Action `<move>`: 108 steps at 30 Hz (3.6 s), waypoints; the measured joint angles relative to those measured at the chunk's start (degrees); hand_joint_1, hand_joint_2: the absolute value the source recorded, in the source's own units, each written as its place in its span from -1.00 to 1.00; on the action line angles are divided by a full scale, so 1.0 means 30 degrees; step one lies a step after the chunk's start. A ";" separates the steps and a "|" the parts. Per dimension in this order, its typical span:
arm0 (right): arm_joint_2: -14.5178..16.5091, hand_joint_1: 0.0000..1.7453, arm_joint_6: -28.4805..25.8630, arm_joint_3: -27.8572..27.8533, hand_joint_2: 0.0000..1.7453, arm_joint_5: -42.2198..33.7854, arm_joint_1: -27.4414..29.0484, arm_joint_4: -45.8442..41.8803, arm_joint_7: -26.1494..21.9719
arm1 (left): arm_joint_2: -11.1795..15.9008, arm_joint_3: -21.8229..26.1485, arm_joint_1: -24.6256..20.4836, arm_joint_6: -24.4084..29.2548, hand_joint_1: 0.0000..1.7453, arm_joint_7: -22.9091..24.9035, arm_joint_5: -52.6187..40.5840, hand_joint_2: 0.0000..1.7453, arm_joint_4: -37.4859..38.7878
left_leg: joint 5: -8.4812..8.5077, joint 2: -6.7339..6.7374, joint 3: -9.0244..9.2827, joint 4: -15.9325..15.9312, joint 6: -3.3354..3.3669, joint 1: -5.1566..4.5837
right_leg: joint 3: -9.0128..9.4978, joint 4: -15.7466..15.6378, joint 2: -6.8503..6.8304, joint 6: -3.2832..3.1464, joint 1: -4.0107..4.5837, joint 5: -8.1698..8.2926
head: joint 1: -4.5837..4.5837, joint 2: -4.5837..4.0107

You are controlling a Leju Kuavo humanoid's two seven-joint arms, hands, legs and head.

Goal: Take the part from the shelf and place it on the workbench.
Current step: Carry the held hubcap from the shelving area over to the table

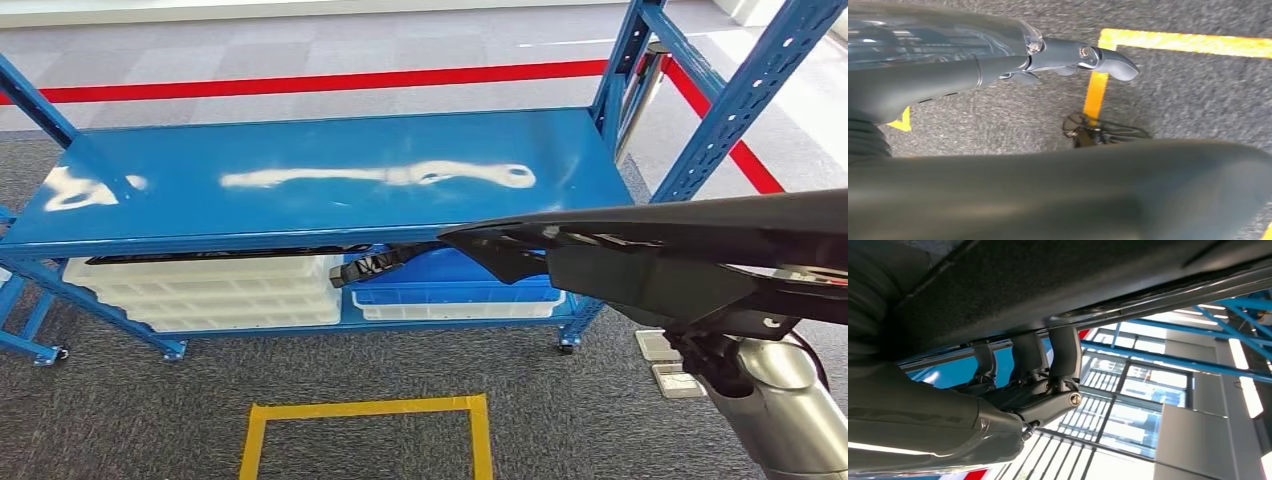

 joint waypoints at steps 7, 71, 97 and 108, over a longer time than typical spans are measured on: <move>-0.0015 1.00 0.0346 0.0078 1.00 0.0173 -0.0048 0.0051 -0.0198 | -0.0005 -0.0002 0.0086 0.0004 -1.00 -0.0014 -0.0018 1.00 0.0000 | -0.1719 0.0628 -0.1714 0.4427 -0.0489 0.0231 | -0.0064 -0.0022 -0.1430 -0.0253 0.0015 0.0052 | -0.0011 0.0000; -0.0047 1.00 0.2116 -0.0332 1.00 0.1191 0.0221 -0.0761 -0.2258 | 0.0140 0.0066 0.0188 0.0545 -1.00 -0.0033 0.0357 1.00 0.0036 | 0.0397 0.1479 -0.0955 0.1419 -0.0156 0.0185 | -0.0278 0.0576 -0.2106 -0.0271 -0.0012 -0.0212 | -0.0086 0.0000; -0.0022 1.00 0.2174 -0.1944 1.00 0.2079 0.2197 -0.1563 -0.3841 | 0.1146 -0.0075 0.0215 0.1556 -1.00 0.2840 -0.0871 1.00 0.0035 | -0.1795 0.0527 -0.2572 0.5132 -0.0284 0.0260 | -0.0392 0.0316 -0.1106 -0.0534 0.0094 0.0225 | -0.0093 0.0000; 0.0151 1.00 0.2198 -0.2180 1.00 0.2863 0.2457 -0.1913 -0.3874 | 0.1109 -0.0310 0.0339 0.1688 -1.00 0.3205 -0.1146 1.00 0.0029 | 0.0615 0.1301 -0.0291 0.0032 0.0623 0.0013 | 0.0563 0.0542 -0.2037 0.0275 0.0140 -0.1009 | -0.0078 0.0000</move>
